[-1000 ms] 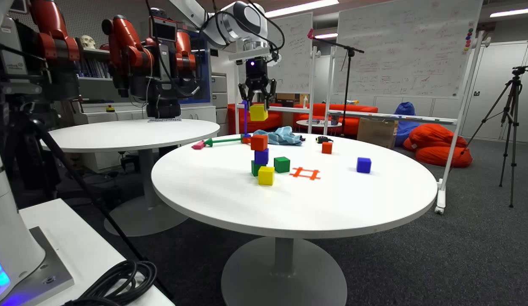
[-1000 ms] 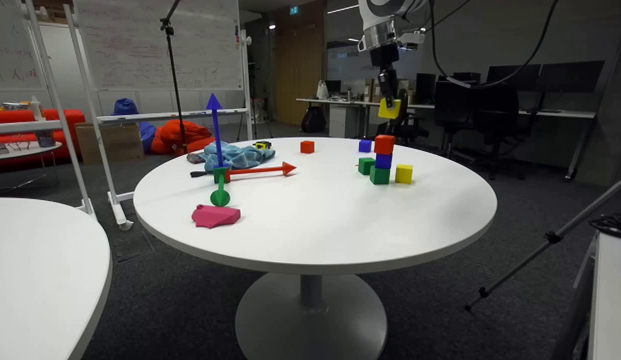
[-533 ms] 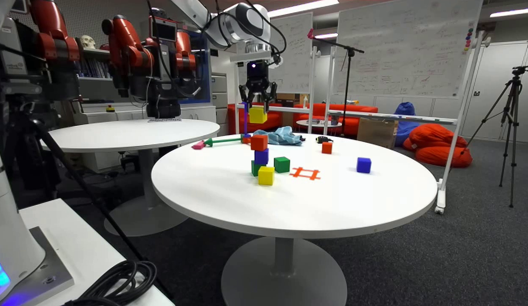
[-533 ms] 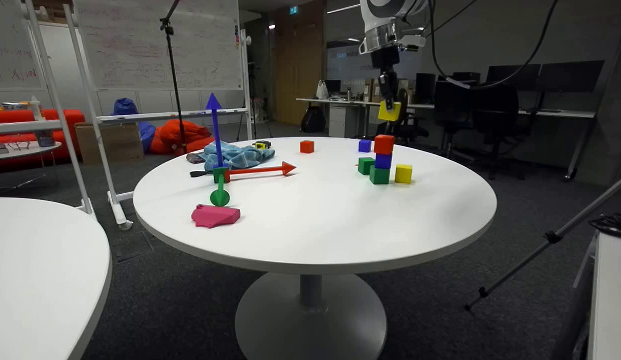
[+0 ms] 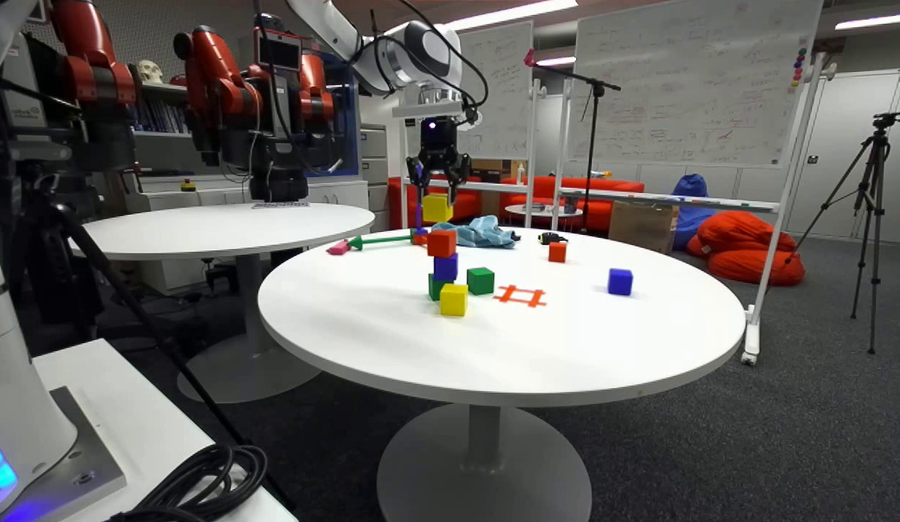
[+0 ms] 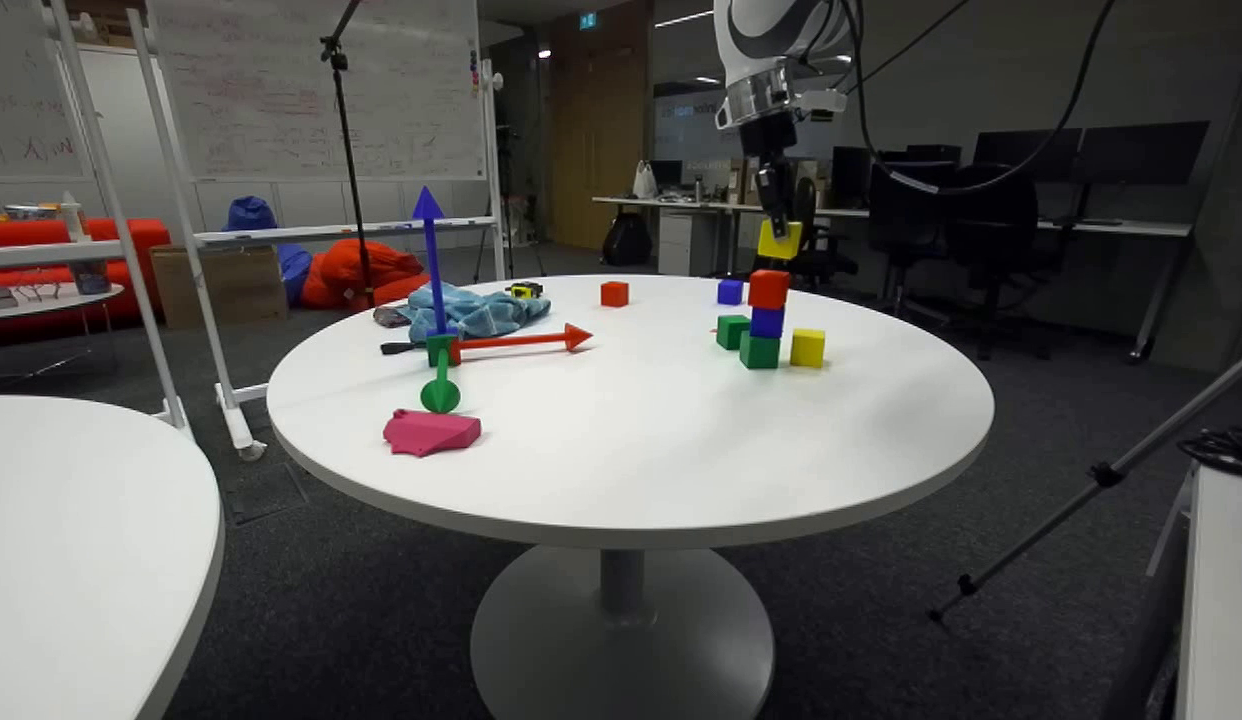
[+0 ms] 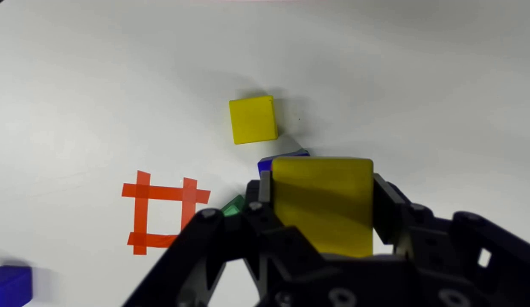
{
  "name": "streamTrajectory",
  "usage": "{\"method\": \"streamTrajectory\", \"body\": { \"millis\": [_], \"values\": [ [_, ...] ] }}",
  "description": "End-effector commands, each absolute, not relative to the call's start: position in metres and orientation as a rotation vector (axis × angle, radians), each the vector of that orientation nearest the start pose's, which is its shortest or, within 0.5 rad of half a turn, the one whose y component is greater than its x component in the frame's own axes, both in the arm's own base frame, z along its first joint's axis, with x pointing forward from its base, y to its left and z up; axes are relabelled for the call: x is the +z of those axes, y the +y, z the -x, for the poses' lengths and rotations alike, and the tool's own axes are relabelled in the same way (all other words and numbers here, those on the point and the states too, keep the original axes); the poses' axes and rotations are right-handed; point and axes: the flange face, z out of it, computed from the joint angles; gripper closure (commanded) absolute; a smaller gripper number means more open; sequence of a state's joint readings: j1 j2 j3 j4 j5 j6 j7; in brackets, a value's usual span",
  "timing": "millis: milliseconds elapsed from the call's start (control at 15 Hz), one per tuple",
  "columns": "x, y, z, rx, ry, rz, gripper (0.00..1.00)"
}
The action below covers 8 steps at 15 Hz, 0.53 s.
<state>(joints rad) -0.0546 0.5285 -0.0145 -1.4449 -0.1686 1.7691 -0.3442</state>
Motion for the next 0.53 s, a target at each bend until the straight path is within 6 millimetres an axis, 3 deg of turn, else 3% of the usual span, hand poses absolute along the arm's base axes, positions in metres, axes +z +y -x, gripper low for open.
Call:
{"method": "streamTrajectory", "body": {
  "millis": [0,467],
  "values": [
    [0.3636,-0.0636,-0.6791,0.420,-0.558,3.154,0.69],
    [0.3543,-0.0645,-0.6812,0.450,-0.554,3.151,0.69]
  ]
}}
